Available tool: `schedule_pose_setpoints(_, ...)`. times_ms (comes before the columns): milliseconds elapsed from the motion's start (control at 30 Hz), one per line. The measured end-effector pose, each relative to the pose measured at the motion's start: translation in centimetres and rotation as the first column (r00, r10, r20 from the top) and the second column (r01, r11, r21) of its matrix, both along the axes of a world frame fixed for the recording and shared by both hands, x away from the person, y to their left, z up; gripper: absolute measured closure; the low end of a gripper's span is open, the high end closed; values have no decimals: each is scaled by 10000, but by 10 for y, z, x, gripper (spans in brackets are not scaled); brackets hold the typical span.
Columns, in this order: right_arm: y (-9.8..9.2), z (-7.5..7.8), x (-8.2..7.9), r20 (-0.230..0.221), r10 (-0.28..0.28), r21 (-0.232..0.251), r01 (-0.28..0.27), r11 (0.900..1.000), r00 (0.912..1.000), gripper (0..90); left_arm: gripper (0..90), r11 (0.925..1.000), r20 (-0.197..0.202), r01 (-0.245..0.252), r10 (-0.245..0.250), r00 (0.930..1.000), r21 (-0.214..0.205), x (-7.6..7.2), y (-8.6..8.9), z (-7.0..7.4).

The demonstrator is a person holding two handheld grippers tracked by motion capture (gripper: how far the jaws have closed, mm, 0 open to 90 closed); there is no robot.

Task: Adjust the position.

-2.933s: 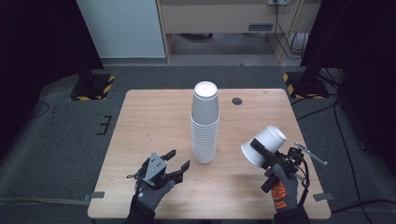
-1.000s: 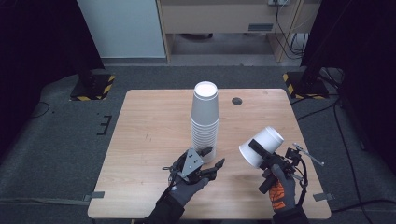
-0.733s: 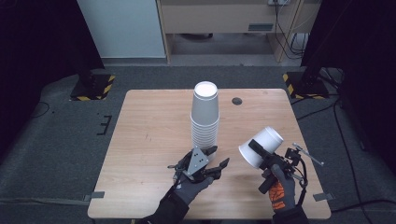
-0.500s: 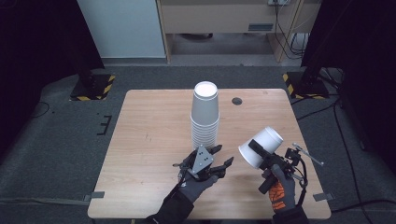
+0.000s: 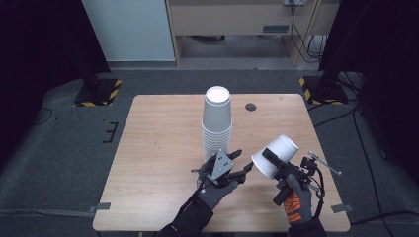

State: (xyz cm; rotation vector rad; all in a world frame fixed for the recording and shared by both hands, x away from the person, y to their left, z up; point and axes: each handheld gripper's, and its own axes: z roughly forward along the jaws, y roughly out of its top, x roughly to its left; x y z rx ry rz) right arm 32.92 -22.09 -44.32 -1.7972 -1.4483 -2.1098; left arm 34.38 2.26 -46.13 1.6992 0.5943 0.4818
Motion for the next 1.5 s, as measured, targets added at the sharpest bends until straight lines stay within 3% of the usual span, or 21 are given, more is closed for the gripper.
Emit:
schedule_pose_setpoints(533,4,-2,1,-67,139,-15,-139,9999,9999,154,487,9997,227,9,-3,9997,-246,8,-15,-1)
schedule_pose_setpoints(900,9,-4,1,-190,324,-4,-324,9995,9993,154,569,9998,485,-1,11,9988,-195,10,-20,-1)
schedule_pose_setpoints(1300,13,-8,2,-382,517,-70,-520,9986,9979,153,739,9999,806,144,-147,9966,40,9,-21,-1)
schedule_pose_setpoints(1500,12,-9,3,-399,562,23,-562,9984,9976,150,788,9995,771,276,-284,9966,120,7,-20,-2)
